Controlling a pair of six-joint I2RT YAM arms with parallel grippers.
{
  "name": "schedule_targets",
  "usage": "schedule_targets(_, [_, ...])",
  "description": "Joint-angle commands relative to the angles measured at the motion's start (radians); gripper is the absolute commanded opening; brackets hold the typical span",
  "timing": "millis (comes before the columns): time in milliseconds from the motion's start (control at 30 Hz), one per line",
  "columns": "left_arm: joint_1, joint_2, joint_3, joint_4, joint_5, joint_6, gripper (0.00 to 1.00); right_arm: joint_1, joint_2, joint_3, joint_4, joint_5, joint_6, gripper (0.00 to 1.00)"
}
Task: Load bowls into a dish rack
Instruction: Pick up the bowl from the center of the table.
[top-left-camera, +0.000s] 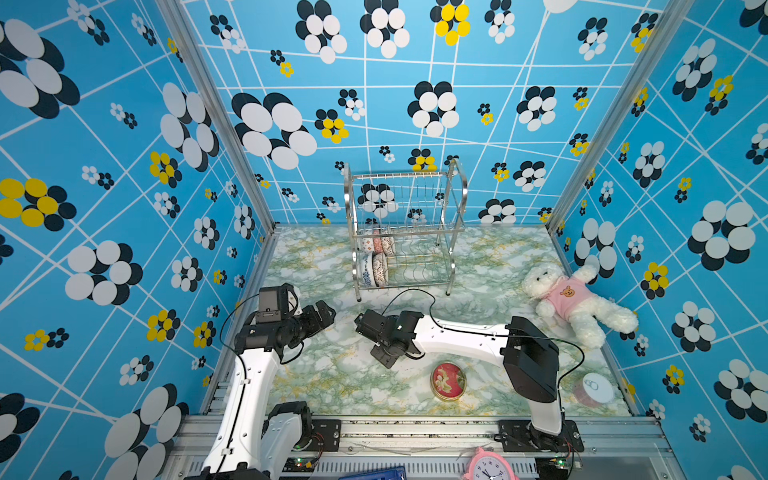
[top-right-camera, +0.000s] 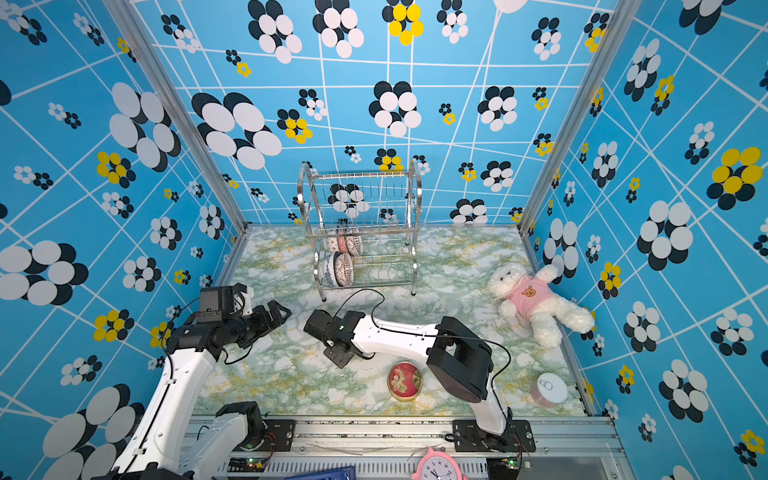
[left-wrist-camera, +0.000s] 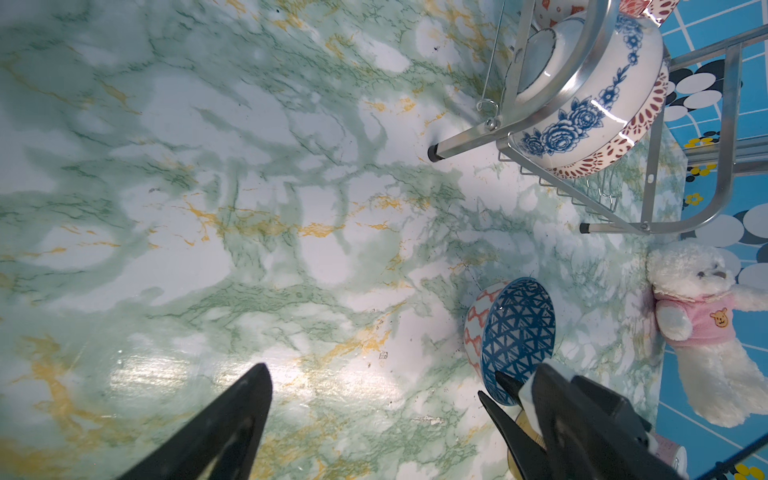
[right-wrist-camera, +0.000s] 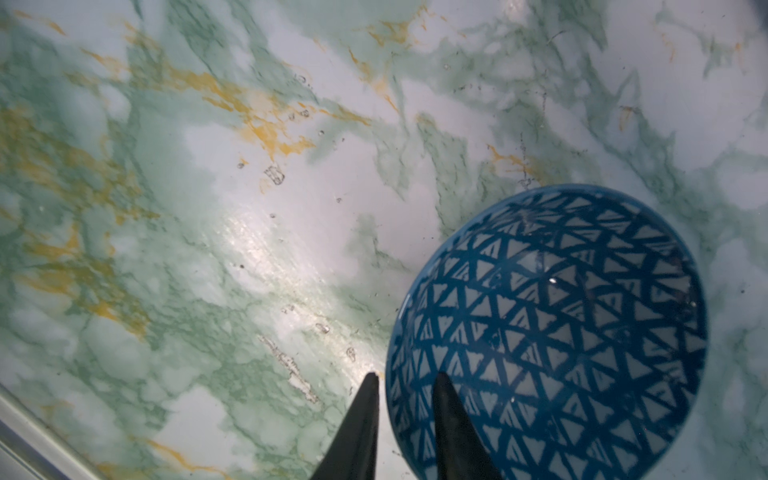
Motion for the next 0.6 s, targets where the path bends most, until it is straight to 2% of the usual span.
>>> schedule_targets(0, [-0.008, -0.008, -0.015, 0.010, 0.018, 0.021, 0.99, 0.002, 0.029, 0.009, -0.023, 0.035, -0.035, 0.26])
schedule_targets(300, [-0.015, -0.017, -0.018, 0.012, 0.016, 0.024, 0.99, 0.006, 0.032, -0.011, -0.006, 0.045, -0.037, 0.26])
schedule_targets(567, [-0.017, -0.013, -0.019, 0.015, 0.026, 0.027, 0.99, 0.010, 0.022, -0.017, 0.017, 0.045, -0.031, 0.15])
